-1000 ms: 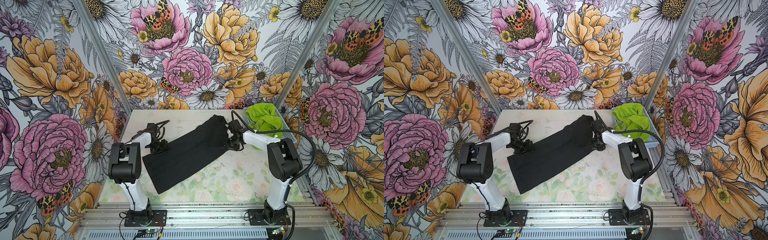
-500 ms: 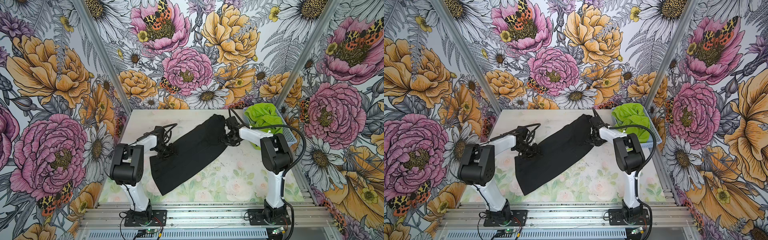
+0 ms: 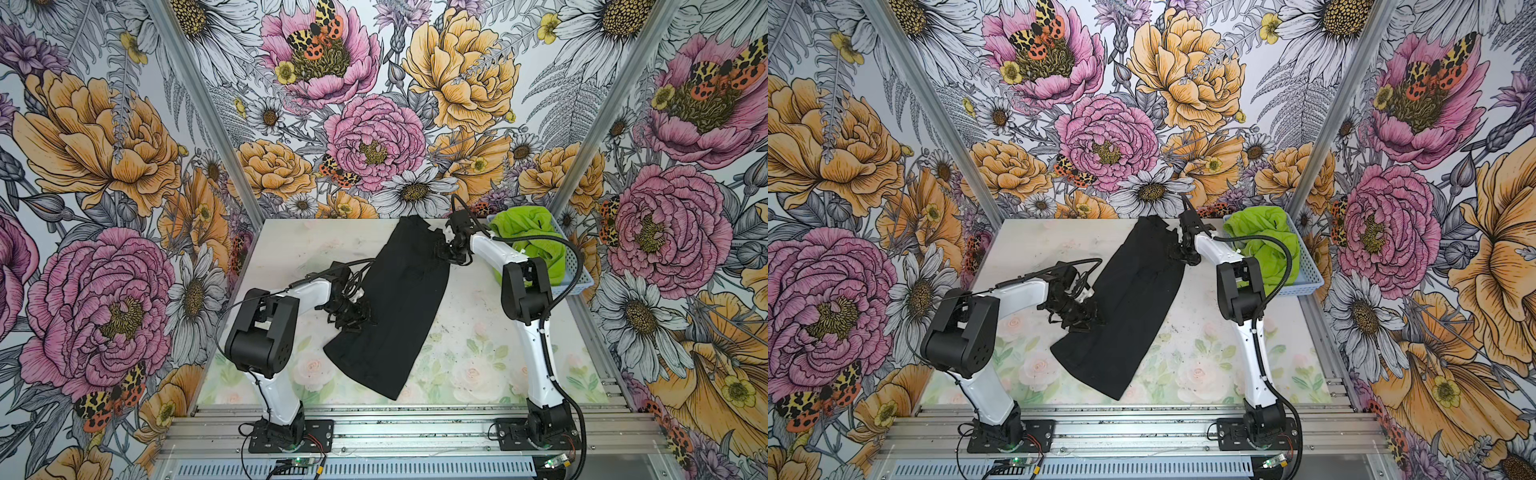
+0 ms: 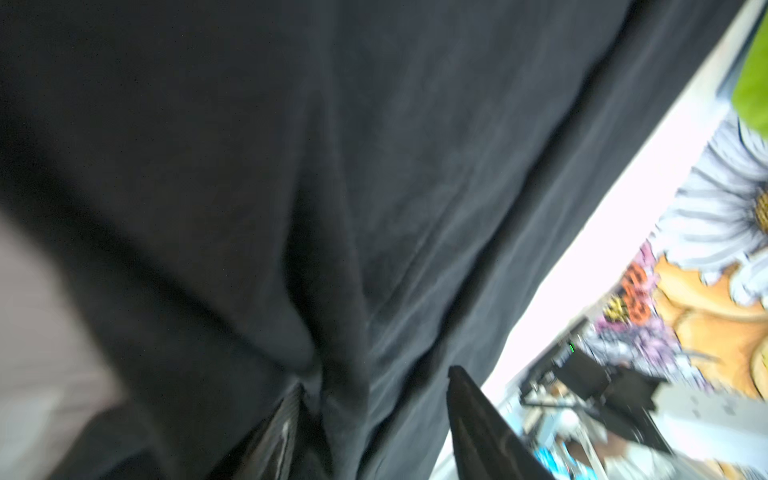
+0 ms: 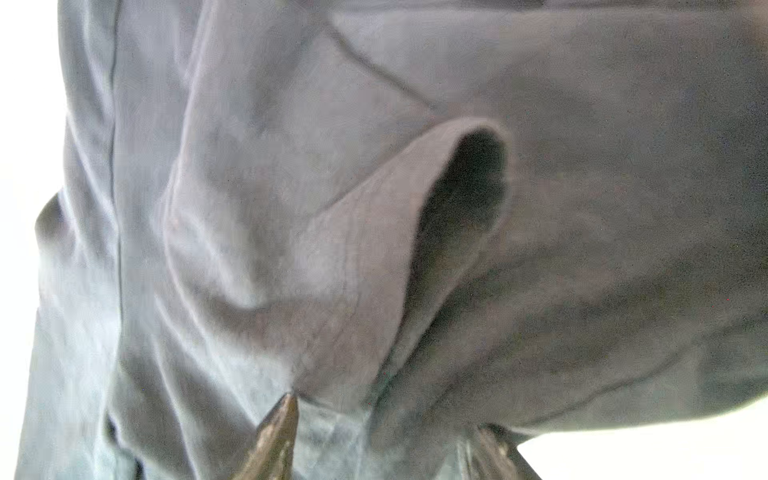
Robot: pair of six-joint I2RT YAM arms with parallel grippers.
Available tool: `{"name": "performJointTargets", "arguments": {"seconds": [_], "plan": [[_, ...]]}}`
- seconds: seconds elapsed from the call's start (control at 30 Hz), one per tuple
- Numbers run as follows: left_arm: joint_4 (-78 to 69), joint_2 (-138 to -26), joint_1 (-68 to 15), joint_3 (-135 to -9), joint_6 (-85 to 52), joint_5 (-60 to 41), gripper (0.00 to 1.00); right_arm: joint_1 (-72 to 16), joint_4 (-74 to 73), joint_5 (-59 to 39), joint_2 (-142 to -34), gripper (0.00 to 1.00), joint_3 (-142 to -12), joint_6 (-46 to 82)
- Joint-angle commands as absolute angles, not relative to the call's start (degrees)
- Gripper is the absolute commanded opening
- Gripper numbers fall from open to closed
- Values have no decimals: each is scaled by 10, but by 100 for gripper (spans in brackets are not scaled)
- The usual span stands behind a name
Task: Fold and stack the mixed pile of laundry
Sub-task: 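Rotate the shirt lengthwise toward the robot, lifting it with both grippers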
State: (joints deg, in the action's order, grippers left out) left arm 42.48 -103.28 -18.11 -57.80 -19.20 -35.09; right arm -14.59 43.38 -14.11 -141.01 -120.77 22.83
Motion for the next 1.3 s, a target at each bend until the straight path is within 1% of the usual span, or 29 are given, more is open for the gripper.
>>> {"name": "performJointTargets", "arguments": {"seconds": [0.0,0.13,0.23,0.27,0.33,0.47,0.57,0.77,0.93,1.0,1.1,1.27], "plan": [[502,-1091,-224,-507,-223,-347,59,-164,467,-158,-1455,62,-1278,217],[488,-1073,-248,-471,-239,-350,59,-182,483,-167,-1500,62,-1354,224],[473,-1055,-246,-460,-253,-343,59,-187,489,-168,-1511,63,-1382,232],[469,-1049,-245,-463,-258,-341,60,-187,489,-168,-1504,63,-1377,234],[468,-1004,-243,-478,-267,-335,62,-187,488,-160,-1472,64,-1357,232],[468,-941,-239,-503,-277,-332,68,-185,488,-155,-1391,66,-1293,228],[468,-892,-232,-496,-289,-317,72,-182,487,-158,-1319,67,-1218,236],[468,-813,-231,-439,-320,-274,74,-186,483,-155,-1180,69,-1022,250],[468,-765,-249,-407,-355,-246,74,-216,444,-164,-1010,69,-770,306],[468,-740,-252,-389,-377,-240,73,-239,434,-168,-940,68,-675,340],[466,-691,-262,-349,-413,-233,69,-291,429,-169,-841,64,-557,401],[462,-642,-310,-306,-470,-225,66,-401,404,-172,-725,55,-422,534]]}}
